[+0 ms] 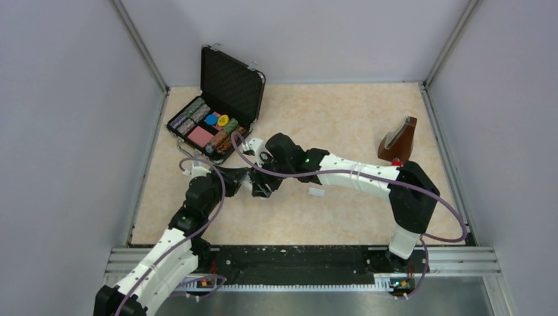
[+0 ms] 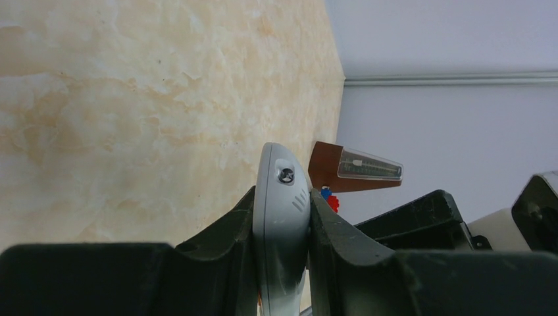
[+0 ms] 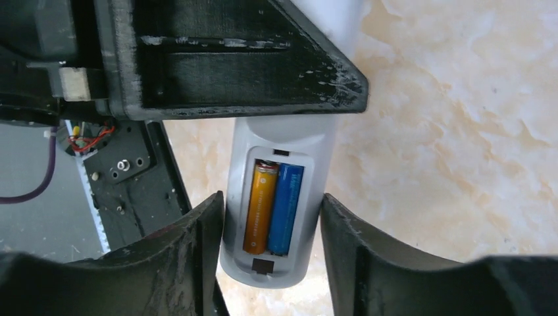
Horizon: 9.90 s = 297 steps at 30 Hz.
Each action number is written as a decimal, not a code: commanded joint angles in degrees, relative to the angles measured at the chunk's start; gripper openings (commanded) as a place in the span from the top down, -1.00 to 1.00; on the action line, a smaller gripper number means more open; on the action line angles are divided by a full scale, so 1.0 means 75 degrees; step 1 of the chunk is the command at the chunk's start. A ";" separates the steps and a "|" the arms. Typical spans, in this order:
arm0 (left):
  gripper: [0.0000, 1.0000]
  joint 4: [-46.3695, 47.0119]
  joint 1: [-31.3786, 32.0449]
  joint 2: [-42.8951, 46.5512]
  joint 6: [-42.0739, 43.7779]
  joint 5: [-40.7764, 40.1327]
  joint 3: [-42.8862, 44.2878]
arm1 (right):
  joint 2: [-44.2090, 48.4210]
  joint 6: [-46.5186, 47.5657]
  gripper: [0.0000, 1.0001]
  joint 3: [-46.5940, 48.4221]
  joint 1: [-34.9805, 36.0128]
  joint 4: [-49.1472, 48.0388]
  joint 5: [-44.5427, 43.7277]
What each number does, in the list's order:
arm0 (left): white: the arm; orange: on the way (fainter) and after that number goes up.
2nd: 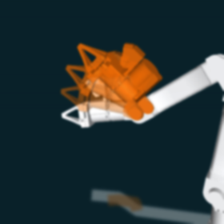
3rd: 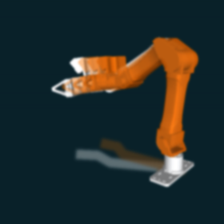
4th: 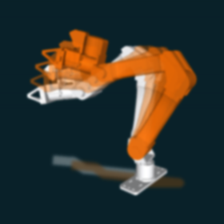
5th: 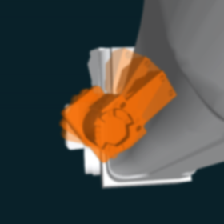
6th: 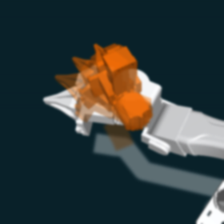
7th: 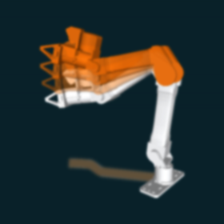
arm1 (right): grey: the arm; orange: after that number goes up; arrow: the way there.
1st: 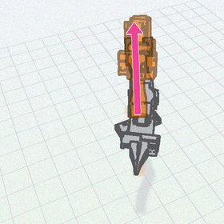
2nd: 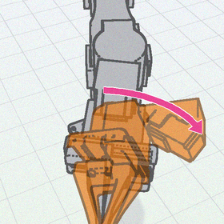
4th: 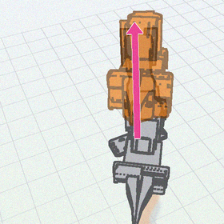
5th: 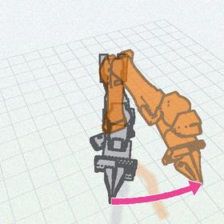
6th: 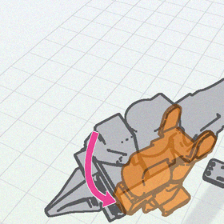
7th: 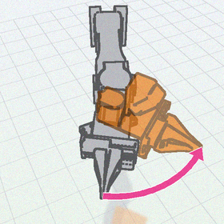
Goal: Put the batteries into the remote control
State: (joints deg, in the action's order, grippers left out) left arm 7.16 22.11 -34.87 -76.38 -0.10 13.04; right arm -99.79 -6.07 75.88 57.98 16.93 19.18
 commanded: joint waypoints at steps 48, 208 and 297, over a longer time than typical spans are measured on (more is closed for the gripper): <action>-0.97 -0.4656 -0.0034 0.0080 0.3435 -0.3012 0.2978 | 0.0541 0.0982 -0.27 -0.1323 -0.0005 0.0270 -0.1421; 1.00 0.0396 0.0333 -0.2425 0.0505 0.4661 0.6109 | 0.4352 -0.5907 -0.50 0.0357 -0.2255 -0.0980 0.0109; -0.03 -0.2115 0.0322 -0.4324 0.4167 0.2648 0.2148 | 0.1377 -0.8007 1.00 -0.5476 -0.1172 -0.4175 -0.0577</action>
State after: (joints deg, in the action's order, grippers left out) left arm -12.27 24.73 -66.94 -46.00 18.28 29.65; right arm -88.55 -65.49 35.14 48.53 -13.50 15.46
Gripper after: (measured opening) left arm 0.521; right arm 0.036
